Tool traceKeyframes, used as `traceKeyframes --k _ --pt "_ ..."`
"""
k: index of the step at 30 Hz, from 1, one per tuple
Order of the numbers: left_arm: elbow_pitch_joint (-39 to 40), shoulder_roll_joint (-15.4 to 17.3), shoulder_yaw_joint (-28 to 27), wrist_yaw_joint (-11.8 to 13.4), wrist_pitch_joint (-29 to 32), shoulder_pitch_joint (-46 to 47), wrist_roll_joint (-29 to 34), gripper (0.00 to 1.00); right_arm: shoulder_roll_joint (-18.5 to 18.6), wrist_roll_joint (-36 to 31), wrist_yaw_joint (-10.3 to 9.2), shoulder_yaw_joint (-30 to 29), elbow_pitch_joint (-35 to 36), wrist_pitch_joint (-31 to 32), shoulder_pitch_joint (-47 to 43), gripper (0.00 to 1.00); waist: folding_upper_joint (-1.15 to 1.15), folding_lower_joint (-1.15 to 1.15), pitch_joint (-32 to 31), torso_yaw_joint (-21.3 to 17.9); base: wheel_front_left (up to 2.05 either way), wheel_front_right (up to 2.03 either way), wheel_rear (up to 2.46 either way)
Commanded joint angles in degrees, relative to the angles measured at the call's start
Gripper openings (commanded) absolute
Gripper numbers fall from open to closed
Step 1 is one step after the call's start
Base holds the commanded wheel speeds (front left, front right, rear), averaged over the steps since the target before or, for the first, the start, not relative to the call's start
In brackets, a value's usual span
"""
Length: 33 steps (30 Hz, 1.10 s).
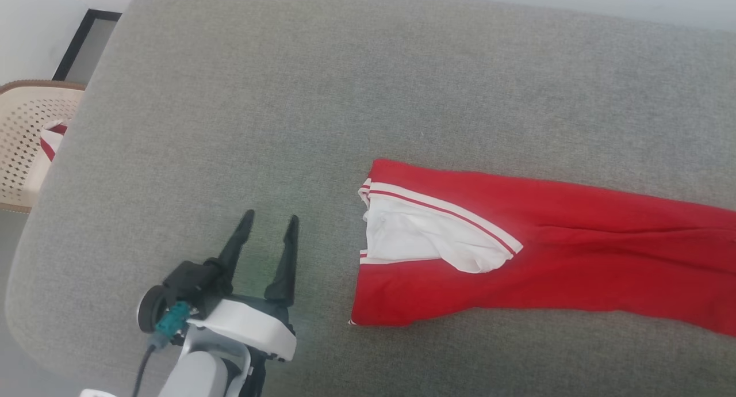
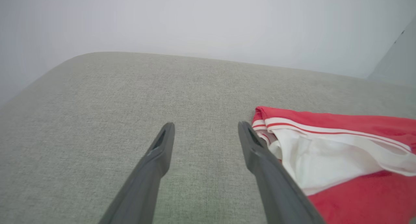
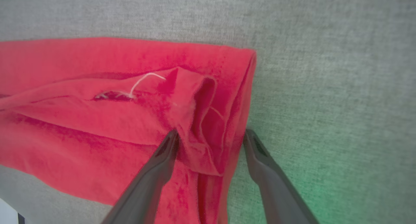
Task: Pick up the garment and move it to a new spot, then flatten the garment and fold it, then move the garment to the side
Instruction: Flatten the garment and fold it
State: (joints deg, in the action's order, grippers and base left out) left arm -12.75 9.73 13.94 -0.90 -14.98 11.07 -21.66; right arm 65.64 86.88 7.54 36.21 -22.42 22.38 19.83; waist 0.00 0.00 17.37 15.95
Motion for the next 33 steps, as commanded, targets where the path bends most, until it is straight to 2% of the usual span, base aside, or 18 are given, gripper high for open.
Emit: traceKeyframes --k 1,3,4,5,6,7,8,10,16,24,29,33 --pt "0.5 -0.9 -1.1 -0.6 -0.2 -0.9 2.2 1.0 -3.1 -0.1 -0.1 2.5 -1.0 2.2 -3.0 1.0 0.0 0.0 -0.1 -0.1 0.0 0.0 0.0" --pt "0.7 -2.2 -2.7 -1.5 -0.2 -1.5 4.6 1.0 -4.5 -0.7 -0.11 2.7 -2.4 2.4 -2.2 1.0 0.0 0.0 0.0 -0.1 0.0 0.0 0.0" --pt "0.6 -2.6 -3.1 -1.9 -0.2 -1.6 6.0 1.0 -5.4 -1.1 -0.12 2.8 -3.2 2.3 -1.6 0.94 0.0 0.0 0.1 -0.2 0.0 0.0 0.0" --pt "0.5 -3.2 -3.5 -2.3 -0.2 -1.5 6.9 1.0 -6.3 -1.3 -0.13 2.9 -4.2 2.5 -1.2 0.53 0.0 0.0 0.1 -0.1 0.0 0.0 0.0" --pt "0.5 -3.7 -4.1 -2.6 -0.2 -1.5 7.5 1.0 -7.3 -1.8 -0.18 3.1 -5.0 2.9 -0.7 0.33 0.0 0.0 0.2 -0.1 0.0 0.0 0.0" --pt "0.7 -4.0 -4.8 -2.8 -0.2 -1.4 8.4 1.0 -8.1 -2.2 -0.17 3.2 -5.7 2.8 -0.3 0.04 0.0 0.0 0.4 -0.1 0.0 0.0 0.0" --pt "0.6 -4.3 -5.3 -3.0 -0.2 -1.4 9.1 1.0 -8.9 -2.5 -0.17 3.1 -6.2 2.7 0.2 0.0 0.0 0.0 0.4 -0.1 0.0 0.0 0.0" --pt "1.0 -5.0 -6.7 -3.4 -0.2 -1.5 10.1 1.0 -10.1 -3.1 -0.17 2.8 -7.2 2.7 1.4 0.0 0.0 0.0 0.6 -0.4 0.0 0.0 0.0" --pt "2.5 -6.0 -10.5 -4.0 -0.2 -2.8 12.4 1.0 -9.3 -4.3 -0.48 -0.5 -10.5 -0.1 4.9 0.0 0.0 0.0 1.1 -3.0 0.0 0.0 0.0" --pt "6.2 -6.5 -12.6 -4.6 -0.2 -1.5 15.1 1.0 -3.5 -4.9 -0.1 -6.0 -14.8 -4.1 7.1 0.0 0.0 0.0 3.0 -7.2 0.0 0.0 0.0" --pt "8.5 -6.7 -13.2 -4.9 -0.2 -0.5 16.2 1.0 0.6 -3.9 -0.1 -9.5 -20.2 -5.8 8.4 0.0 0.0 0.0 3.8 -8.7 0.0 0.0 0.0" --pt "9.2 -6.8 -13.2 -5.2 -0.2 -0.2 17.1 1.0 1.1 -2.7 -0.09 -11.3 -23.1 -5.9 9.2 0.0 0.0 0.0 3.7 -9.1 0.0 0.0 0.0"
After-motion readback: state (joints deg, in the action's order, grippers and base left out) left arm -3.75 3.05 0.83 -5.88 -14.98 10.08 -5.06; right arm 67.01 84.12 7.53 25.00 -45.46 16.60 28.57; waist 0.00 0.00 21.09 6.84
